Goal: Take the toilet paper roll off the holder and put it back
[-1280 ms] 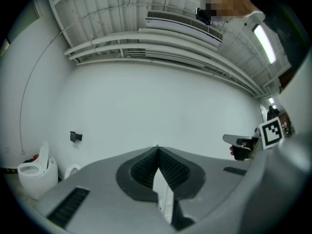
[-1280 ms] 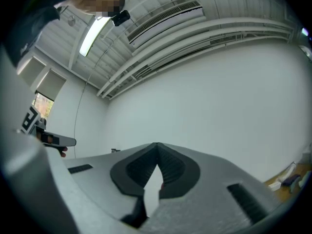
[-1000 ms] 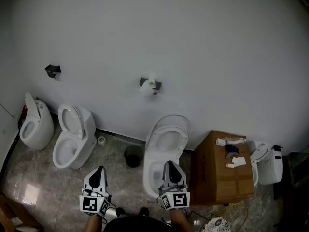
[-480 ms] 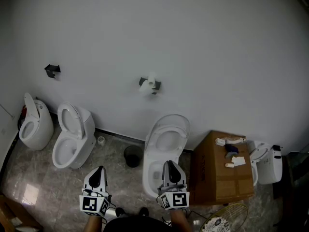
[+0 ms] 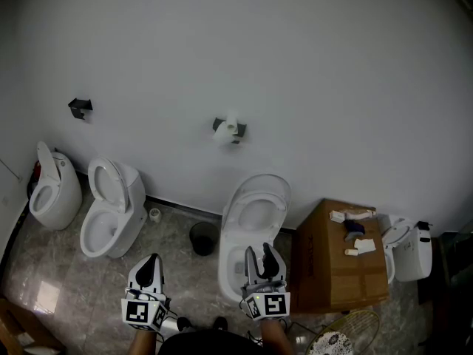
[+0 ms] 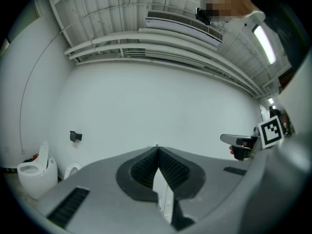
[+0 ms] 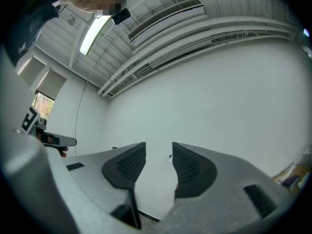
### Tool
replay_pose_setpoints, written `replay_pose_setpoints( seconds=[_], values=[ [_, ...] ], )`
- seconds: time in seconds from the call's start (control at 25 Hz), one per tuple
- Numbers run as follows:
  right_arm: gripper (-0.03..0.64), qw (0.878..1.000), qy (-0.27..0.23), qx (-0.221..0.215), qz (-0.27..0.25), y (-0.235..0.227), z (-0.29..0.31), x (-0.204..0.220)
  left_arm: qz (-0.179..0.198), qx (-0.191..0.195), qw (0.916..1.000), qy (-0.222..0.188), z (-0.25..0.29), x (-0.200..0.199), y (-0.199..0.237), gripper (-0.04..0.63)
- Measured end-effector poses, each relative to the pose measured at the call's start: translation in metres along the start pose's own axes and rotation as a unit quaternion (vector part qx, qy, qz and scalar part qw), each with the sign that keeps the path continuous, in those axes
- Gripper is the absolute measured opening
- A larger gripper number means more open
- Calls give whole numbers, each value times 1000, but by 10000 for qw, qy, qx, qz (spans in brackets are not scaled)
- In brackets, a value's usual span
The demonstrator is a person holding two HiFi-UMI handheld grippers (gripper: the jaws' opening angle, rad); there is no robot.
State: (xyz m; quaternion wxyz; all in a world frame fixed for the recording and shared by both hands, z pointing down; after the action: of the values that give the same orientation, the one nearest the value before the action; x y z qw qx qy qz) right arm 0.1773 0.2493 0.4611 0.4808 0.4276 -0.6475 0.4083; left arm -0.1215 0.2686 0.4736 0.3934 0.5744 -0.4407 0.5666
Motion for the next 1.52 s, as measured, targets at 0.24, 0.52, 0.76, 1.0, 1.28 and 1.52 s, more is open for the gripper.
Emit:
replay_pose_setpoints(
  seconds=[0.24, 0.52, 0.76, 1.0, 1.28, 1.52],
  values=[
    [226, 10000, -52, -6, 69, -1, -1, 3, 5, -2, 9999, 142, -2, -6, -1, 3],
    [312, 9998, -80, 19, 157, -1, -2, 0, 73, 15, 9998, -173, -4, 9, 3, 3],
    [419, 9997, -134, 96, 173, 1, 2, -4, -10, -32, 9999, 111, -4, -6, 3, 3],
    [488, 9996, -170, 162, 180, 1, 5, -4, 32, 43, 9999, -138, -1, 8, 7, 3],
    [568, 9993, -250, 230, 151, 1, 3, -5, 89, 29, 9997, -212, 0, 7, 9, 3],
    [572, 9992, -241, 263, 156, 3, 3, -6, -51, 103, 9999, 71, 2, -4, 6, 3]
  ],
)
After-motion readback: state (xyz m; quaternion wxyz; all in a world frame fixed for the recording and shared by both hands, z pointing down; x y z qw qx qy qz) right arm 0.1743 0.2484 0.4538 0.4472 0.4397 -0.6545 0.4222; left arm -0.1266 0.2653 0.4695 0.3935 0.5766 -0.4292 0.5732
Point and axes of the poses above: the fingertips, and each gripper's own axes: z forward along the fingers, y to its left, x out of its underside, the point moved 7 cm from there along -z, backward along the fingers, and after that the axes turned 8 degrees about z, right-handed, at the moved point
